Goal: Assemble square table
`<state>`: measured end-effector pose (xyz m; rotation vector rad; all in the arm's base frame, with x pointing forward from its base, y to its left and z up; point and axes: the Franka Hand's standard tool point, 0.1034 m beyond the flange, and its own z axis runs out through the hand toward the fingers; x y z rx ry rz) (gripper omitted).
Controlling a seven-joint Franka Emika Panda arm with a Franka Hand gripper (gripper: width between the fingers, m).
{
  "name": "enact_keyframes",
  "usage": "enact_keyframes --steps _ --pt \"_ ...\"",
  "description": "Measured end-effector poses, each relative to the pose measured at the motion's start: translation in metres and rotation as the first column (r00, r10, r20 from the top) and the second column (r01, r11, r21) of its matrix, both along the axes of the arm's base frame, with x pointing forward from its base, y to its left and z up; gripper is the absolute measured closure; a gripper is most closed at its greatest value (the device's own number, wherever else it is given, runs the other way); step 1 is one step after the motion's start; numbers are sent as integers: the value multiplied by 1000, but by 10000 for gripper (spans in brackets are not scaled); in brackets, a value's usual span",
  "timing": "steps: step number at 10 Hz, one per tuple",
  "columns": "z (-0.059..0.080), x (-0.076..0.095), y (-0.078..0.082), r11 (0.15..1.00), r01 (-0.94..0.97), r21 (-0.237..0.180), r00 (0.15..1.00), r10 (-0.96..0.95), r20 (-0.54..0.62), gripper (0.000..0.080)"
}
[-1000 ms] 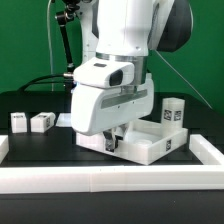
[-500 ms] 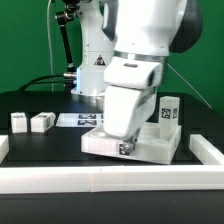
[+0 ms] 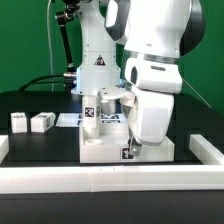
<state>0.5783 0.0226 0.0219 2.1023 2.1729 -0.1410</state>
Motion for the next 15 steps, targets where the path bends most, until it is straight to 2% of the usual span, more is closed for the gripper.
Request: enact_keyframes --steps 1,4,7,10,11,12,13,14,15 --pt "1 6 9 999 -53 -1 999 53 -1 737" --pt "4 35 48 1000 -11 15 1000 11 23 737" --pt "6 53 52 999 38 2 999 -38 8 737" --pt "4 51 49 999 42 2 999 -42 6 733" --pt "4 46 48 999 45 -4 999 -45 -14 512" --pt "7 41 45 999 49 -13 998 -50 -40 512" --pt "12 36 41 998 57 -23 996 -58 -65 328" --pt "25 40 40 998 61 -21 996 -62 -56 213" --pt "35 40 38 998 64 -19 997 -65 -46 213"
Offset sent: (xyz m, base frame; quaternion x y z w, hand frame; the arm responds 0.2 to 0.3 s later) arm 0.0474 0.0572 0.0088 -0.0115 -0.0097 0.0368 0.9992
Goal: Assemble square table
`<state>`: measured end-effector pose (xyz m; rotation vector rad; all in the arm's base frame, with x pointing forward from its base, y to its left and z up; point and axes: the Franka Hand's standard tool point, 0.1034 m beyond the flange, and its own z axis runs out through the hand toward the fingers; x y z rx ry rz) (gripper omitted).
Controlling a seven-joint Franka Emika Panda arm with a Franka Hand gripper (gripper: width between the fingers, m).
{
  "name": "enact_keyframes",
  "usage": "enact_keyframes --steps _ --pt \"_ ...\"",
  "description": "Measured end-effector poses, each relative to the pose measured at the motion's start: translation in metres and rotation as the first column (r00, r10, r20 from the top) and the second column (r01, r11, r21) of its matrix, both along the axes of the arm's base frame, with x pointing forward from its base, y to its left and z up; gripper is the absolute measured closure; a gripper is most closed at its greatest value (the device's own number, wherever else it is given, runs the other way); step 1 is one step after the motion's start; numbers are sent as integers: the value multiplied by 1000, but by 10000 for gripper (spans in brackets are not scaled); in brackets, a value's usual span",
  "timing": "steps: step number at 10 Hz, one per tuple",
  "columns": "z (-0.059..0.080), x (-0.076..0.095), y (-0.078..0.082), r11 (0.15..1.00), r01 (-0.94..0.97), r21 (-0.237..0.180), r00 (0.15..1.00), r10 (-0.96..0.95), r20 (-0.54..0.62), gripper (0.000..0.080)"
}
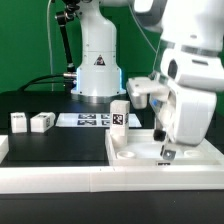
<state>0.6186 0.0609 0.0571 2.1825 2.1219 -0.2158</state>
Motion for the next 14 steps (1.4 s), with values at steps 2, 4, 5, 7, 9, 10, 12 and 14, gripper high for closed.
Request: enact_keyframes --steps 2,4,5,7,9,10,12,14 --pt "23 -13 -17 1000 8 2 1000 -8 5 154" --pt "38 -35 -45 1000 -1 5 1000 1 -10 154" --pt "47 -41 -66 1000 -7 5 1000 7 -21 151" --pt "47 -49 -86 1000 29 7 999 -29 -27 151" --pt "46 -49 -84 998 57 7 998 -57 -23 151" --pt "46 -49 -84 987 158 1 987 -158 -7 151" --pt "23 -63 -89 951 309 10 951 -309 33 151" --pt "6 -103 -123 863 503 -53 862 -505 -35 151"
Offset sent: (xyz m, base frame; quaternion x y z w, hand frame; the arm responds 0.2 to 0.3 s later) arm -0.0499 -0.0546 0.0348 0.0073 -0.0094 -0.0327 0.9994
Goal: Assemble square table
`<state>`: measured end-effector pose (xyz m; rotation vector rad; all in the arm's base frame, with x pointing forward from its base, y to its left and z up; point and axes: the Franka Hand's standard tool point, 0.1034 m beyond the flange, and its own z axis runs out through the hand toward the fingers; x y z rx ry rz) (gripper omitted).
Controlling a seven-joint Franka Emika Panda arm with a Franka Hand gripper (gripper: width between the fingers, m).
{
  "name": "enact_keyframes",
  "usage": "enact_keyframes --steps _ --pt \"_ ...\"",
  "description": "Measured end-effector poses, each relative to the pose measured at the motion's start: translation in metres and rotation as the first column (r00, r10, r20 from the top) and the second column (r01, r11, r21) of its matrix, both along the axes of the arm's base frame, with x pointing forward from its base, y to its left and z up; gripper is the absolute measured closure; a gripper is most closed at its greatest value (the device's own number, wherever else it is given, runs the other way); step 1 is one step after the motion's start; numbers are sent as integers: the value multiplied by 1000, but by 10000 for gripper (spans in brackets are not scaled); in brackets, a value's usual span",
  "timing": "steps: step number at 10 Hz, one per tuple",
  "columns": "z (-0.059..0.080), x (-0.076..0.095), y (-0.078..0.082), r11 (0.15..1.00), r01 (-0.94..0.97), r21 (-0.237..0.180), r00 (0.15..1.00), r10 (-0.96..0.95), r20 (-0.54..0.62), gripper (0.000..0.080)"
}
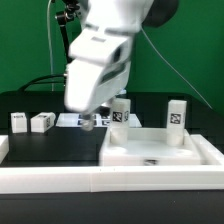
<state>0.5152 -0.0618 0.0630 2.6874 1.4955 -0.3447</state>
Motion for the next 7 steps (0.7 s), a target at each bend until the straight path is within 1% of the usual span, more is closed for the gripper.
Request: enact_keyframes --steps 1,2,3,5,6,7 --pt "1 -2 -11 998 67 -15 998 -67 3 151" --pt "0 -8 -18 988 152 -17 988 -152 -15 151" --pt "6 3 -21 982 187 -23 982 -187 10 151" --pt "5 4 -19 946 321 -45 947 -319 38 151" --pt "5 4 -19 939 341 -47 940 -339 42 151" --pt "4 3 -19 906 420 -56 907 -417 57 151"
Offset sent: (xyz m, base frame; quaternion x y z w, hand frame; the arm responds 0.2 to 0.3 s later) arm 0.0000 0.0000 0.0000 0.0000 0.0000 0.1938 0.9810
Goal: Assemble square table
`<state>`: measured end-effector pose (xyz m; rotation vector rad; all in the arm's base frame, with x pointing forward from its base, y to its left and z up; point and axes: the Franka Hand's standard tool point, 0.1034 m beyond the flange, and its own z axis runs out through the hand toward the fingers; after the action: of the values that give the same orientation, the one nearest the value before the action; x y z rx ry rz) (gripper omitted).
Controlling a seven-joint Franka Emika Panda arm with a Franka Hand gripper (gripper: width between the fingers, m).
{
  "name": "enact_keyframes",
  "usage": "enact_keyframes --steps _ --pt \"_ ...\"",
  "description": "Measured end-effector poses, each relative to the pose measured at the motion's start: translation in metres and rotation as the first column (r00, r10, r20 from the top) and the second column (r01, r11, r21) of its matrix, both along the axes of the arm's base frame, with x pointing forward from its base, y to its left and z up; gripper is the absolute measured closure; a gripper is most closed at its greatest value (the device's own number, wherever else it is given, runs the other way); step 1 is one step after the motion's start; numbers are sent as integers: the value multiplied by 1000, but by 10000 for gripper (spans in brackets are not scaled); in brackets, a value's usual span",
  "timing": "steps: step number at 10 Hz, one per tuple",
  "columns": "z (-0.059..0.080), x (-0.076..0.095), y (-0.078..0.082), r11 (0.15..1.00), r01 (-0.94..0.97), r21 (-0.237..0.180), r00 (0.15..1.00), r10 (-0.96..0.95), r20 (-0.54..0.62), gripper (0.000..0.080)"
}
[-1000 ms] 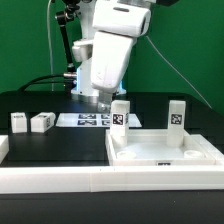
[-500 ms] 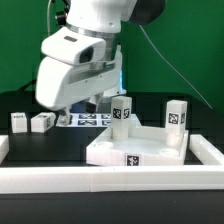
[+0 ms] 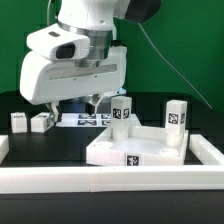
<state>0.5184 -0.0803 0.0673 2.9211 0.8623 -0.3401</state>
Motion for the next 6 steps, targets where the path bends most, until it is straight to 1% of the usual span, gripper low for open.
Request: enact_keyframes --steps 1,4,5,6 --pt "-2 -6 -3 998 62 6 998 -62 -4 151" --pt "-2 -39 -40 991 127 42 989 -124 -78 151" --pt "-4 -47 -47 986 158 46 983 -153 -100 151" --pt "-3 -52 -46 983 181 42 976 -174 -128 151"
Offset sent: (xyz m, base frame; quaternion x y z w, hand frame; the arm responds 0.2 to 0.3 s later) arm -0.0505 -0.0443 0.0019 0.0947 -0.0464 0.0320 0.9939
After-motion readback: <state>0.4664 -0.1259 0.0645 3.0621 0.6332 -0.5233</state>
